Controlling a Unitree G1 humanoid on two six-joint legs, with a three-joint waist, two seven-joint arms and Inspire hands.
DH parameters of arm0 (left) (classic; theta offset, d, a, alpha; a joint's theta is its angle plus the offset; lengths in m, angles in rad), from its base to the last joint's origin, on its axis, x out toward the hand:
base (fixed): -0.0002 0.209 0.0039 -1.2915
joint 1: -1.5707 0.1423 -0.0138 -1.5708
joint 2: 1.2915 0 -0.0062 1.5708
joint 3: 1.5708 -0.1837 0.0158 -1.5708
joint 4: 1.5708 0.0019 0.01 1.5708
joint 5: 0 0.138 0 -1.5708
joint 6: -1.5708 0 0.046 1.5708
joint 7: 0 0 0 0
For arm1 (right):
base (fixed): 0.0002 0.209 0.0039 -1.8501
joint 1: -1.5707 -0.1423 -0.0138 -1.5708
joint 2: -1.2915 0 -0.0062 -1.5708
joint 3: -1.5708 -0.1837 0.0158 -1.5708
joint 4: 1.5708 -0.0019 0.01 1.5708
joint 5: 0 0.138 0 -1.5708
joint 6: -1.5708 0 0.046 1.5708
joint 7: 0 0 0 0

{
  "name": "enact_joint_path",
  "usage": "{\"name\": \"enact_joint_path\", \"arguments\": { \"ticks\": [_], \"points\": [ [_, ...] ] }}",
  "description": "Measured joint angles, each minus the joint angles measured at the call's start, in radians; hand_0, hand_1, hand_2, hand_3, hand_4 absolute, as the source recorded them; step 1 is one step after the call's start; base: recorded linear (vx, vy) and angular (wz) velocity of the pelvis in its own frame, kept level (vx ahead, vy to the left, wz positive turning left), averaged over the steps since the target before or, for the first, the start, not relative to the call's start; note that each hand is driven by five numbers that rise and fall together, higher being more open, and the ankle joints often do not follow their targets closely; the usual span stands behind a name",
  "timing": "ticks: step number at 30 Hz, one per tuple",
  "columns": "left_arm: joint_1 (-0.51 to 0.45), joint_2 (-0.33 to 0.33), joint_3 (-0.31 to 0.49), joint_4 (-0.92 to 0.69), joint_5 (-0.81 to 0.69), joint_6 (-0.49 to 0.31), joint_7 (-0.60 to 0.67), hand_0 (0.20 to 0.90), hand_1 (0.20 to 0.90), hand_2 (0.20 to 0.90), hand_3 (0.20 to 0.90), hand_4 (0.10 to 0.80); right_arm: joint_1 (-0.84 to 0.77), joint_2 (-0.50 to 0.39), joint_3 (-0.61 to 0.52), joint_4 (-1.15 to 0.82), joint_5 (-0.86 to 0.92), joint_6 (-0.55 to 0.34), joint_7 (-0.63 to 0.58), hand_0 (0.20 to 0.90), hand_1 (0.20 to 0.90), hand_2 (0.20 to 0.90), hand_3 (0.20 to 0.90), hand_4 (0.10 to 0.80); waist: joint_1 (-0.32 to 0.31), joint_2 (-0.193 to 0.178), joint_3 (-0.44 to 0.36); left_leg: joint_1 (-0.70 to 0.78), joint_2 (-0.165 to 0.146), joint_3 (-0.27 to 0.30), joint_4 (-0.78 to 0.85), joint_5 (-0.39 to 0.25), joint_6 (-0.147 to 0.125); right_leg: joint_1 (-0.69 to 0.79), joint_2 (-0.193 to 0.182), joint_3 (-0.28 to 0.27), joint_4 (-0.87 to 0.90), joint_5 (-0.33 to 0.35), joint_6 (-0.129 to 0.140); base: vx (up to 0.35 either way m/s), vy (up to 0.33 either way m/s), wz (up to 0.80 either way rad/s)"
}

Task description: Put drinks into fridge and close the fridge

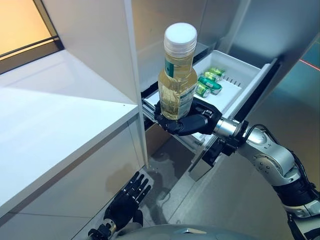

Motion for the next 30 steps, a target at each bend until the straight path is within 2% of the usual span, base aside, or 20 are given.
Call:
{"name": "enact_joint_path", "arguments": {
  "ticks": [3, 5, 11, 20, 26, 30],
  "points": [
    [-0.057, 0.003, 0.000, 0.139, 0.111, -0.134, 0.090, 0.900, 0.900, 0.900, 0.900, 0.800, 0.026, -0.005, -0.045, -0.001, 0.002, 0.000, -0.006, 0.300, 0.300, 0.300, 0.200, 0.100, -0.022, -0.017, -0.010, 0.002, 0.002, 0.017, -0.001, -0.002, 0.000, -0.004, 0.000, 0.010, 0.000, 0.001, 0.000, 0.021, -0.030, -0.09],
    [-0.075, 0.005, 0.000, 0.187, 0.165, -0.183, 0.117, 0.900, 0.900, 0.900, 0.900, 0.800, 0.044, -0.013, -0.075, -0.001, 0.002, 0.000, -0.013, 0.300, 0.300, 0.300, 0.200, 0.100, -0.029, -0.025, -0.016, 0.003, 0.004, 0.029, -0.003, -0.005, 0.001, -0.008, 0.000, 0.023, 0.000, 0.003, 0.002, 0.030, -0.027, -0.19],
    [-0.092, 0.007, -0.014, 0.250, 0.262, -0.256, 0.165, 0.900, 0.900, 0.900, 0.900, 0.800, 0.064, -0.088, -0.109, 0.000, -0.002, 0.000, -0.034, 0.300, 0.300, 0.300, 0.200, 0.100, -0.077, -0.035, -0.020, 0.008, 0.006, 0.058, -0.003, -0.010, 0.002, -0.018, 0.000, 0.055, 0.000, 0.011, 0.006, 0.050, -0.041, -0.16],
    [-0.108, 0.014, -0.021, 0.289, 0.312, -0.271, 0.218, 0.900, 0.900, 0.900, 0.900, 0.800, 0.063, -0.205, -0.109, 0.024, -0.028, -0.001, -0.047, 0.300, 0.300, 0.300, 0.200, 0.100, -0.102, -0.046, -0.025, 0.024, 0.017, 0.083, -0.004, -0.019, -0.005, -0.018, 0.010, 0.087, 0.000, 0.013, 0.005, 0.085, -0.060, -0.11],
    [-0.122, 0.021, -0.021, 0.304, 0.338, -0.276, 0.255, 0.900, 0.900, 0.900, 0.900, 0.800, 0.047, -0.209, -0.103, 0.135, -0.062, 0.023, -0.065, 0.300, 0.300, 0.300, 0.200, 0.100, -0.084, -0.070, -0.028, 0.023, 0.019, 0.084, -0.001, -0.020, -0.006, -0.019, 0.012, 0.088, 0.000, 0.013, 0.005, 0.093, -0.090, -0.01],
    [-0.131, 0.028, -0.021, 0.323, 0.370, -0.292, 0.265, 0.900, 0.900, 0.900, 0.900, 0.800, -0.018, -0.209, -0.054, 0.278, -0.102, 0.053, -0.073, 0.300, 0.300, 0.300, 0.200, 0.100, -0.064, -0.089, -0.036, 0.018, 0.019, 0.076, 0.000, -0.020, -0.007, -0.019, 0.013, 0.079, 0.000, 0.013, 0.006, 0.114, -0.102, 0.06]
  ]
}}
